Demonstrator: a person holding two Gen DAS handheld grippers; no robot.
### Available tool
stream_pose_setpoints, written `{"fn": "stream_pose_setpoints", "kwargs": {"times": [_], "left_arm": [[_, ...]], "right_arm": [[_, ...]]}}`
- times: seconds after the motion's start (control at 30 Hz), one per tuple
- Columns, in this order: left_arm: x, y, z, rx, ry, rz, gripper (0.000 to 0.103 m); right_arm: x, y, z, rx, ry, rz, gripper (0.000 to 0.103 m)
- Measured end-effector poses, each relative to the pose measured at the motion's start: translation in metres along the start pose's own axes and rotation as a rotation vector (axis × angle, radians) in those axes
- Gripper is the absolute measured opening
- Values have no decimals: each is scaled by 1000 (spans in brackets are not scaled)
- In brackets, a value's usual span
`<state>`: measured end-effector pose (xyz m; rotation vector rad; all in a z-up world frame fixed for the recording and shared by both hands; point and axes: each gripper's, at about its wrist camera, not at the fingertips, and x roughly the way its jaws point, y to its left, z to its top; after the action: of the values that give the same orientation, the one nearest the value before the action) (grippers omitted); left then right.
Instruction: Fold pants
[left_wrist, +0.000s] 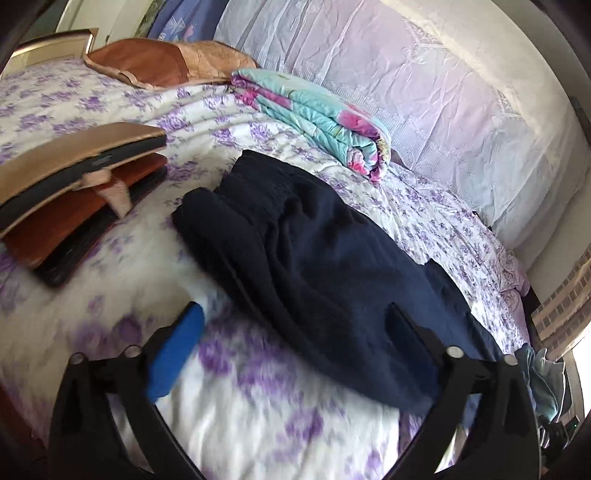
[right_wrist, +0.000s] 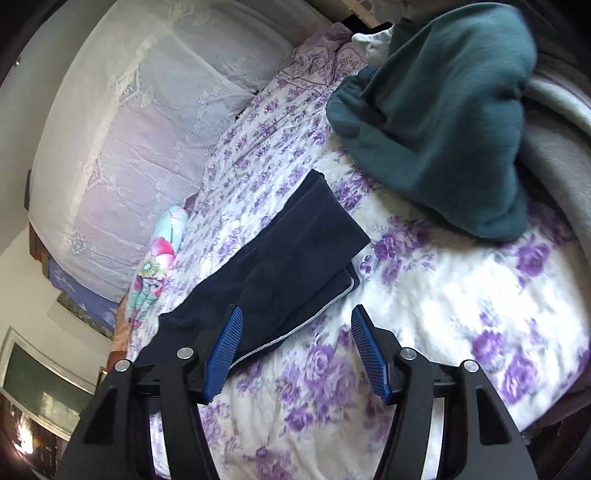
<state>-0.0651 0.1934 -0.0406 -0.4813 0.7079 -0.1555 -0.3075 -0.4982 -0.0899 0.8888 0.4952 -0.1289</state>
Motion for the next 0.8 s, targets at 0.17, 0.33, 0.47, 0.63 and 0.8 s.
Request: {"fn": "stream_pose_setpoints", "kwargs": {"times": [0.17,0.33,0.47,0.63,0.8], "left_arm": [[-9,2,-4,-41,44,-65,97],[-10,12,-4,-105,52,-106,97],[-10,11,-6,-104,53,-105,97],[-7,4,-8,-76,61,-70,97],[-9,5,-6,-84,73,-85,97]], "right_arm": [[16,3,-6,23,40,73,45],[30,5,-7,36,41,70,36],[31,11,-3,7,18,48,30],[28,22,-1,-71,-43,-29,12],[20,20,2,-69,-38,-20,14]]}}
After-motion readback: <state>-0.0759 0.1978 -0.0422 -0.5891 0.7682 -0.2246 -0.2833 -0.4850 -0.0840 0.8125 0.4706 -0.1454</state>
